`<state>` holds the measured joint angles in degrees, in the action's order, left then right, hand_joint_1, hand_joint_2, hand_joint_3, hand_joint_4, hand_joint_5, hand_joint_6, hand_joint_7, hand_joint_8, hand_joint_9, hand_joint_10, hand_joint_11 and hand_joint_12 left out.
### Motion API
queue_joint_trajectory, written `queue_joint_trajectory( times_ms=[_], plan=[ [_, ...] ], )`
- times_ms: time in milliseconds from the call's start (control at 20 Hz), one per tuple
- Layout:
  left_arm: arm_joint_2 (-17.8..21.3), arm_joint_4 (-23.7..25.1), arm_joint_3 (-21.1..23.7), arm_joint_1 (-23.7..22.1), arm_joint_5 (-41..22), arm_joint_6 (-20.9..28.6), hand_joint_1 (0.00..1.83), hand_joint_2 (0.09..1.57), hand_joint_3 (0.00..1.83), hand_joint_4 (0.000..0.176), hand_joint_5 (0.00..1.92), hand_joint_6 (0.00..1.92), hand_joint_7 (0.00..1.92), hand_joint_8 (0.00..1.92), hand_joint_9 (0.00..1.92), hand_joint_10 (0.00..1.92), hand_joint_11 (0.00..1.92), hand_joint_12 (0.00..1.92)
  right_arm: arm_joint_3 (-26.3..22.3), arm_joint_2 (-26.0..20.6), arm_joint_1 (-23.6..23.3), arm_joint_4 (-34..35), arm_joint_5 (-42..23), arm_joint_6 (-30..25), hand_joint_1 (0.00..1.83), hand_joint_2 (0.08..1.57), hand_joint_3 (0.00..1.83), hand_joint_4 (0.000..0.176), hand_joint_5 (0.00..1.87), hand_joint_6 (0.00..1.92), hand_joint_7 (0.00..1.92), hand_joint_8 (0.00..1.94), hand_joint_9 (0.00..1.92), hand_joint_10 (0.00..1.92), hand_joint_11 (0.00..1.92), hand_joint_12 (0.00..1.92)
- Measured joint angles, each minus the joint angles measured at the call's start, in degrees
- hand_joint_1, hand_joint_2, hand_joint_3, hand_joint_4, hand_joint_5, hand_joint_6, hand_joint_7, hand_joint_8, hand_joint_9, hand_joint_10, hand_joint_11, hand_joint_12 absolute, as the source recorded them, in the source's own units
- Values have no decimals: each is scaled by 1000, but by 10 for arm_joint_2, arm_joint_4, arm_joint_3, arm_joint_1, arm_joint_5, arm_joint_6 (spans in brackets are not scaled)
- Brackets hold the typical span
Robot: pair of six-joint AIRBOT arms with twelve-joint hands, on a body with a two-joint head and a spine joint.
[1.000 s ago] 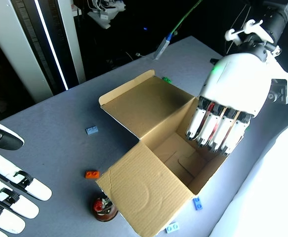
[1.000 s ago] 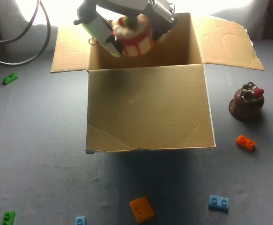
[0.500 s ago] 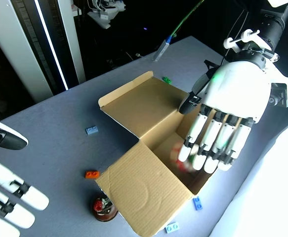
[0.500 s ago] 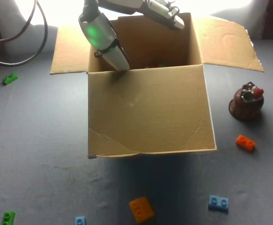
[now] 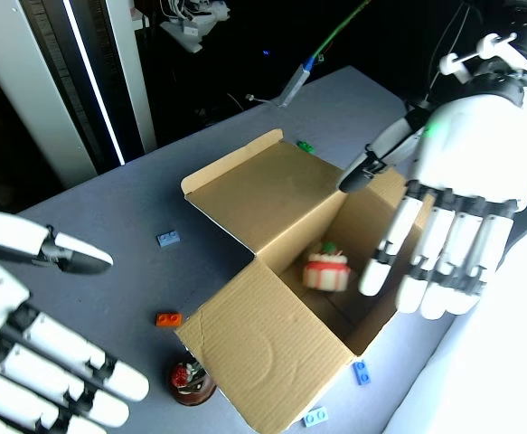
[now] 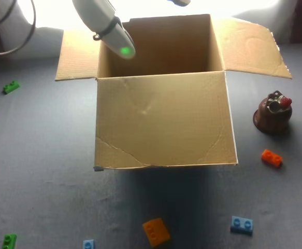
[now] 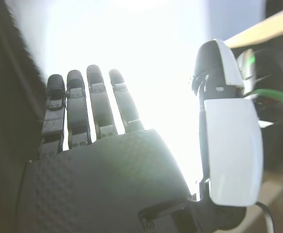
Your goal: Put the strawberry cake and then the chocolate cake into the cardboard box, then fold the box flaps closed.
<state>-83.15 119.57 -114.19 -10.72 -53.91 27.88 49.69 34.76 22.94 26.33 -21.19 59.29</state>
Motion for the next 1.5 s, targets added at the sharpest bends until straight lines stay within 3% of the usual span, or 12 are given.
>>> queue_joint_trajectory(
  times_ms=[150,450,650,800,850,950,1050,1200,1350,1450,1500],
  plan=[
    [44,8,12,-9,-14,17,118,1050,26,87,128,12,175,8,229,14,0,892,6,14,-1,-2,19,-54,254,1050,0,0,71,2,113,1,114,0,0,350],
    [87,37,-31,-13,-68,53,73,1112,11,67,230,22,271,13,296,17,0,994,51,57,0,67,28,-55,285,1068,5,0,101,6,152,5,170,13,0,450],
    [113,41,-40,-13,-101,61,30,1122,10,77,214,8,255,1,292,11,0,983,99,102,19,74,20,-57,355,1045,0,0,94,2,163,3,173,7,0,413],
    [146,51,-40,-9,-132,67,14,1116,5,77,216,6,260,2,303,13,0,989,134,141,41,73,8,-57,535,983,0,0,85,1,152,0,162,2,0,420],
    [149,52,-42,-4,-135,67,30,1115,4,78,221,8,258,1,302,12,0,993,138,145,42,73,7,-57,741,984,0,0,64,1,146,1,150,1,0,410],
    [152,49,-45,7,-140,67,30,1115,4,78,221,8,258,1,302,12,0,993,146,155,42,73,1,-57,741,984,0,0,64,1,146,1,150,1,0,410],
    [160,31,-45,31,-144,58,83,1119,3,76,230,8,259,1,309,11,0,993,156,169,42,74,-9,-54,1082,945,0,0,56,5,143,3,137,6,0,420],
    [162,11,-45,73,-144,46,76,1120,3,83,215,0,250,0,295,3,0,985,172,189,42,75,-12,-50,1050,968,0,0,42,2,125,2,122,2,0,344],
    [162,-18,-45,100,-145,16,69,1120,2,78,230,5,264,4,312,7,0,1034,198,219,41,74,-13,-51,996,967,0,0,46,1,153,3,153,10,0,404],
    [162,-32,-43,108,-145,4,82,1123,2,80,225,4,283,10,322,11,0,1035,211,235,41,75,-15,-51,986,977,2,0,52,2,157,2,119,6,0,328],
    [162,-35,-43,115,-149,4,88,1135,6,71,223,3,289,8,320,8,0,1001,217,243,41,75,-15,-51,985,975,1,0,66,8,160,3,111,5,0,312]
  ],
)
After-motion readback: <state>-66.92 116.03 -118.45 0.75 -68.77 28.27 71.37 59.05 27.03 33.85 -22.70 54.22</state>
